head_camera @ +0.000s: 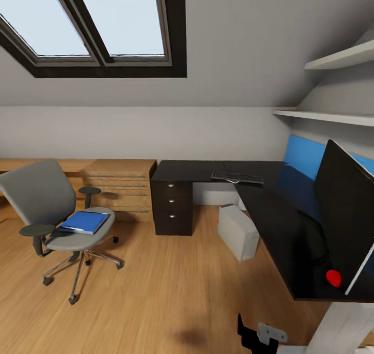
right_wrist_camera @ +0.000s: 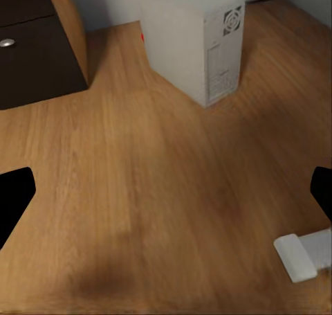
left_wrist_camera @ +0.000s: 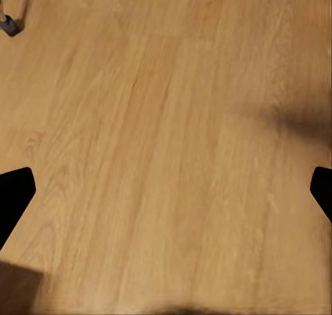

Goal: In the bedroom, organize the workspace by keeping the computer under the desk, ensuring the monitor is on the desk, placing the keyboard on the desk next to the monitor, placing the mouse on the desk next to the keyboard, moving the folder from the swivel chair onto the desk next to the mouse, stacking the notebook on top of the folder with the pen on top of the notebook, and positioning the swivel chair next to the desk.

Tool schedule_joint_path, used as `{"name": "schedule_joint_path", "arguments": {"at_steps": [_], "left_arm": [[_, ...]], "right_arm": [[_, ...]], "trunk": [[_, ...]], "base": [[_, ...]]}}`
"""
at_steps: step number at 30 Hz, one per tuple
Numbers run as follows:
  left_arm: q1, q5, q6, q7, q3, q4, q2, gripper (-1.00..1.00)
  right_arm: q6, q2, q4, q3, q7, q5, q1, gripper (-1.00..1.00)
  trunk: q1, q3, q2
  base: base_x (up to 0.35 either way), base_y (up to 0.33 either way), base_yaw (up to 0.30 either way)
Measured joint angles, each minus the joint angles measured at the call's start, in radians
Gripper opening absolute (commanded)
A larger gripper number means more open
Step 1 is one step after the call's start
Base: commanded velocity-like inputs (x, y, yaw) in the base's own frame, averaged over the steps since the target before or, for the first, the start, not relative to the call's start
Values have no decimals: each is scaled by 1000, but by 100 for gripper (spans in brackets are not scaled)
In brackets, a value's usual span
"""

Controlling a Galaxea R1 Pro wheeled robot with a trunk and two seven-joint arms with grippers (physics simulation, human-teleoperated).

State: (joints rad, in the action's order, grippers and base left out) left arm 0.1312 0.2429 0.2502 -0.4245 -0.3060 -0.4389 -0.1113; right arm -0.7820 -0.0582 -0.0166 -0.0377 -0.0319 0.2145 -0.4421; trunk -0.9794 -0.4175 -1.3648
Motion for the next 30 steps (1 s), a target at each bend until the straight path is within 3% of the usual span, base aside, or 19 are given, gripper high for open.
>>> {"name": "schedule_joint_path", "arguments": {"at_steps": [10,30], "left_arm": [[0,1,-2,2,0,0,0,100],[0,0,-8,0,-5,22,-1,100]], "right_arm": [[2,0,1,-2,-3,-5,0,100],[0,1,1,-7,-3,2,0,100]], "trunk": [[0,3,0],[1,3,0]], "base": [[-308,-101,-122],[-14,-339,-1]]}}
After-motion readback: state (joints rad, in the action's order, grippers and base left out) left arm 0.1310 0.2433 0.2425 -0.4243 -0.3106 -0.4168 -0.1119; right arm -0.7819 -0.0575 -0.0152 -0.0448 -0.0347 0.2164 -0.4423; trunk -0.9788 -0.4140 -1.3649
